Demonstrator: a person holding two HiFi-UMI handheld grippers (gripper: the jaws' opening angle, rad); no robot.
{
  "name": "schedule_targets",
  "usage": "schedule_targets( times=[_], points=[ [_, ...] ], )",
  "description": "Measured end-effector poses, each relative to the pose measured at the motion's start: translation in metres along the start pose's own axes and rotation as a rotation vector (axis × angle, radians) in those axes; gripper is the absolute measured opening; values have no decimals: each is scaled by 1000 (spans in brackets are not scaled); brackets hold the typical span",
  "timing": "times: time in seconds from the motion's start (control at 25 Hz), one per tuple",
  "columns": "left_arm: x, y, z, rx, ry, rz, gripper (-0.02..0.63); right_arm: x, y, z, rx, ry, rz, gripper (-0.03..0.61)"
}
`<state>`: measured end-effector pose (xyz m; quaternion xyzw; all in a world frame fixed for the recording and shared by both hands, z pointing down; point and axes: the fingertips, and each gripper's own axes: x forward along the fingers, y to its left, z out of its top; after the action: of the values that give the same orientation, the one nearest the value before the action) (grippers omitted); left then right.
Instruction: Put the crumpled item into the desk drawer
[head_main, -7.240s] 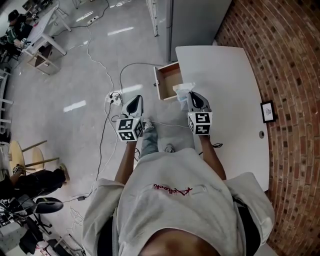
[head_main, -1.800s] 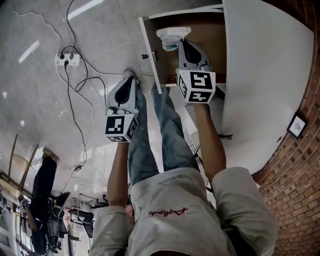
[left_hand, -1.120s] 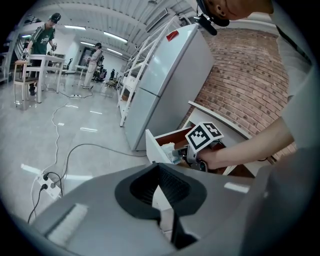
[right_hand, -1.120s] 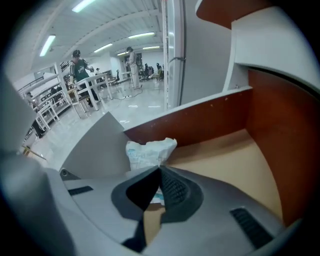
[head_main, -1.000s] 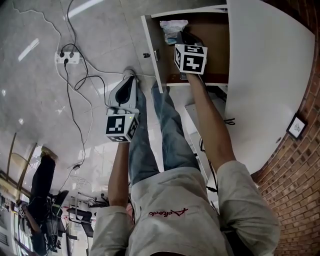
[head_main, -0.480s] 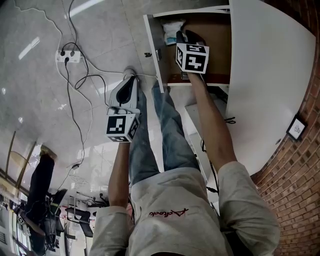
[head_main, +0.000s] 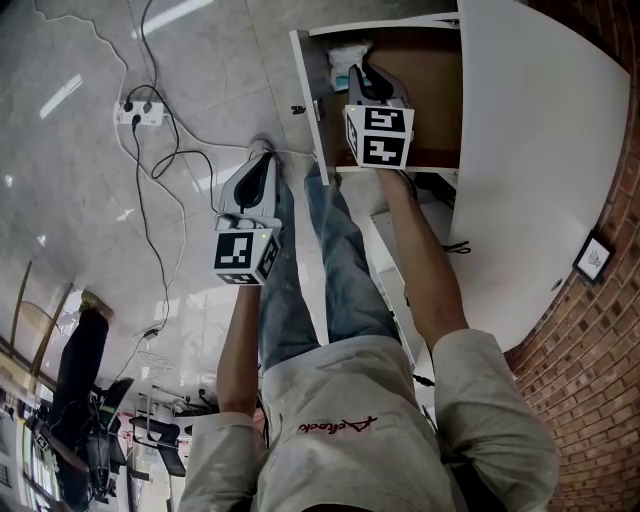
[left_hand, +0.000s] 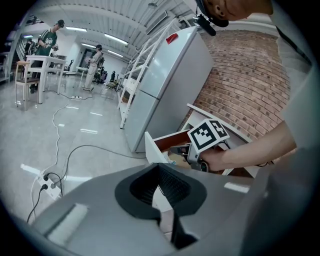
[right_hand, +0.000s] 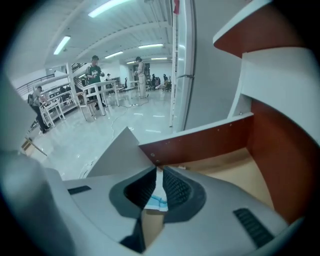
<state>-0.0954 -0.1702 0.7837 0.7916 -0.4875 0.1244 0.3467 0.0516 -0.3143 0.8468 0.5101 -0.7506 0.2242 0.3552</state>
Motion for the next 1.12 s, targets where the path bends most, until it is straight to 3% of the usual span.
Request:
schedule_targets(
  times=[0.2,0.56,1.12],
  points=[
    [-4,0,3,4,-8,1,9,-18,7,13,4,-64,-4,17],
    [-21,-4,28,27,-32,3,9,-71,23,51,-9,-191,19,12],
    [-67,-19,118,100,-133,17,9,-163,44,106,-32,-291,55,12]
  ],
)
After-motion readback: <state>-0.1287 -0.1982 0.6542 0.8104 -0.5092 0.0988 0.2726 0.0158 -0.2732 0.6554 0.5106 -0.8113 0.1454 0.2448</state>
